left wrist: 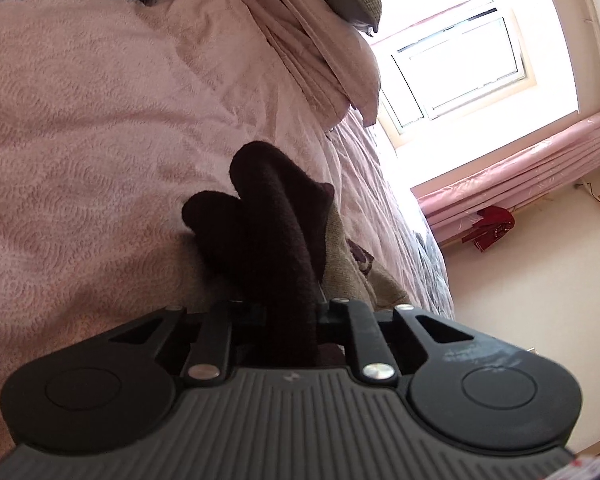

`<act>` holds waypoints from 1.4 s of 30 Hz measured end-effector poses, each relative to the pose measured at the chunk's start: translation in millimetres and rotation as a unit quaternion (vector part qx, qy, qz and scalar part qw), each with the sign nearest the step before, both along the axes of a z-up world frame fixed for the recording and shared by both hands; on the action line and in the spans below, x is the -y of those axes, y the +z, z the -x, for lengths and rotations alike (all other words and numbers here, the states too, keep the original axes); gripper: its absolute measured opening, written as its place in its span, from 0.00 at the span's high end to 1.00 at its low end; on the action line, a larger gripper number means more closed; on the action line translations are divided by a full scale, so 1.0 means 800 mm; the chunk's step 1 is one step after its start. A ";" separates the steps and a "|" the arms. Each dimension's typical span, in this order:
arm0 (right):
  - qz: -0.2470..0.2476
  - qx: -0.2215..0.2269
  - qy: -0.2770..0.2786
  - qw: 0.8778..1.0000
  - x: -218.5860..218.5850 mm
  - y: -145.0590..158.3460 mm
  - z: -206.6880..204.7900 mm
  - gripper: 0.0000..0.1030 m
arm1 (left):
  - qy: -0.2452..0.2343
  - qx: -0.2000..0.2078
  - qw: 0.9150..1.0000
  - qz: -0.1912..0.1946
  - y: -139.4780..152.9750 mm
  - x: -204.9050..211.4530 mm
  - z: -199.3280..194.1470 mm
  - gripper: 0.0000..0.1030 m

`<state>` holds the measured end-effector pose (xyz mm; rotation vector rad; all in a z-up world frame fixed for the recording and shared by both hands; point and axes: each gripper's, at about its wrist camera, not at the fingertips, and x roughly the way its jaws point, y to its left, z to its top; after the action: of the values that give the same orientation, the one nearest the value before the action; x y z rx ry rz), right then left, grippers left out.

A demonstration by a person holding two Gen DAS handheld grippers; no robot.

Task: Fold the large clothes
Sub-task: 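Carry the folded sweater with both grippers toward the clothes stack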

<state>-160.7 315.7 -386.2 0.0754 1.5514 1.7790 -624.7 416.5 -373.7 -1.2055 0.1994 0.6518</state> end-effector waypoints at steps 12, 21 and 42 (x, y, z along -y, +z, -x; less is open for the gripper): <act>-0.052 0.018 0.135 0.989 -0.243 0.220 0.203 0.84 | 0.131 0.006 0.990 -0.048 0.228 -0.116 0.161 0.87; -0.129 0.026 0.215 0.968 -0.477 0.299 0.411 0.84 | 0.211 -0.038 0.967 -0.138 0.340 -0.284 0.301 0.87; -0.107 0.146 0.126 0.975 -0.559 0.134 0.477 0.61 | 0.284 -0.082 0.952 -0.081 0.165 -0.386 0.385 0.69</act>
<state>-542.6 763.2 -279.2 -0.2800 1.1980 2.0454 -932.8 725.6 -241.7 -1.0491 -0.0715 1.2502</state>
